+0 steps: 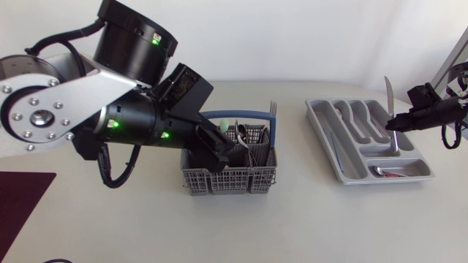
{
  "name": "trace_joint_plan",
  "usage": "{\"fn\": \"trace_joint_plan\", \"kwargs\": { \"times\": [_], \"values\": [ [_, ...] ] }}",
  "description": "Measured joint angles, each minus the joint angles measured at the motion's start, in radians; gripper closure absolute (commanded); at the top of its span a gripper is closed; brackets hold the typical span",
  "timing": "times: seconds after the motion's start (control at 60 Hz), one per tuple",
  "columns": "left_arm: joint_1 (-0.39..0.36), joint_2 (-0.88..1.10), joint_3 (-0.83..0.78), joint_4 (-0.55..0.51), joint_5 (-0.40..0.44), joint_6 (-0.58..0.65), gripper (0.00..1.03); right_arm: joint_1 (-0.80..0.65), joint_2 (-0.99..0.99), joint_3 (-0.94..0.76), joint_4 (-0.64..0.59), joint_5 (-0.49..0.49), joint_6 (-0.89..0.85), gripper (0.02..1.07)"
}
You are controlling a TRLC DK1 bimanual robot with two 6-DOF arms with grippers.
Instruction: Sort the cutlery from the basket into the organizer compartments.
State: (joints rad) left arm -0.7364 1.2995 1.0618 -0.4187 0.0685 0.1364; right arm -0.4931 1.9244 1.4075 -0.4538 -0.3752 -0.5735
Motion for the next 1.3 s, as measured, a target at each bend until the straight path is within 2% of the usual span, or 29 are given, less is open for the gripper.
{"fn": "trace_joint_plan", "kwargs": {
  "times": [0.567, 1.133, 1.3],
  "values": [
    [-0.034, 0.011, -0.021, 0.005, -0.025, 0.004, 0.36, 0.006, 0.184, 0.254, 0.008, 0.250, 0.100, 1.02],
    [-0.046, 0.011, -0.034, 0.006, -0.026, 0.007, 0.35, 0.044, 0.282, 0.307, -0.014, 0.378, 0.153, 1.02],
    [-0.046, 0.011, -0.036, 0.006, -0.030, 0.007, 0.35, 0.045, 0.326, 0.341, -0.037, 0.384, 0.156, 1.01]
  ]
}}
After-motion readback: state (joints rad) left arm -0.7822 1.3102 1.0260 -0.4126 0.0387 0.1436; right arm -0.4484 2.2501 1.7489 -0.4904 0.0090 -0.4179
